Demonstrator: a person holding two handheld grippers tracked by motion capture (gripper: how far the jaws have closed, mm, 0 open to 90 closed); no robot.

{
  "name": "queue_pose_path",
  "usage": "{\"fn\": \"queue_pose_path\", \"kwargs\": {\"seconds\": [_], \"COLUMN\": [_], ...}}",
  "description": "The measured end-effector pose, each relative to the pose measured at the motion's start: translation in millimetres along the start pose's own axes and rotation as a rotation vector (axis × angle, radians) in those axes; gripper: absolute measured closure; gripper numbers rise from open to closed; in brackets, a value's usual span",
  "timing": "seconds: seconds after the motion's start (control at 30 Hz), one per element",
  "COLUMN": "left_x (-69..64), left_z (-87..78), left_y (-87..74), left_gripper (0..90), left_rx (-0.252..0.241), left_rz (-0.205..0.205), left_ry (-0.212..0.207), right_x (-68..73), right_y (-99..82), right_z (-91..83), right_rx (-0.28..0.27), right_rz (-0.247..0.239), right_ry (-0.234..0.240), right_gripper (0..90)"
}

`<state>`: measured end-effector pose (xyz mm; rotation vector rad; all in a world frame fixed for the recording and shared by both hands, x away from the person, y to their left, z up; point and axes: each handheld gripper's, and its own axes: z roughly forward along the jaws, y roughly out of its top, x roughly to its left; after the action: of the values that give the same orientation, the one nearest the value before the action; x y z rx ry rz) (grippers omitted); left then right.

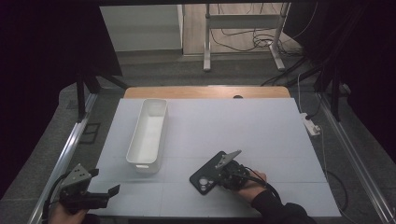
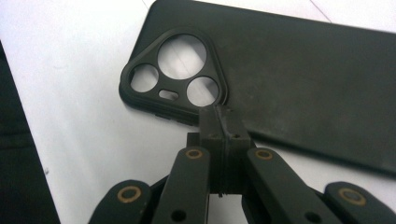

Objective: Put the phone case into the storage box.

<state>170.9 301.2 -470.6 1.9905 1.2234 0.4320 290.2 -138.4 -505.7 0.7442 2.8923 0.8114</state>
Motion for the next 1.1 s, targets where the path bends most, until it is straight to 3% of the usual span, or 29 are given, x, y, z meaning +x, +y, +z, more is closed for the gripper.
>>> {"fn": "queue_pose_path", "kwargs": {"seconds": [0.3, 0.6, 0.73, 1.1], "left_x": [0.1, 0.5, 0.8, 1.5], "left_z": [0.4, 0.5, 0.2, 0.0], "left_y": [0.1, 0.1, -0.1, -0.3], "left_gripper": [2.0, 2.0, 2.1, 2.0], "left_rx": [0.002, 0.003, 0.001, -0.003], "left_rz": [0.000, -0.002, -0.003, -0.010], "left_ry": [0.001, -0.001, -0.002, -0.005], "right_x": [-1.9, -8.7, -14.1, -44.9], "right_y": [16.8, 28.1, 33.2, 47.3], "right_z": [11.3, 18.5, 17.6, 6.7], "right_rx": [-0.012, -0.025, -0.035, -0.061], "right_rz": [-0.035, -0.029, 0.020, 0.073], "right_ry": [-0.019, -0.037, -0.004, -0.093], "right_gripper": [89.3, 89.4, 89.3, 89.3]}}
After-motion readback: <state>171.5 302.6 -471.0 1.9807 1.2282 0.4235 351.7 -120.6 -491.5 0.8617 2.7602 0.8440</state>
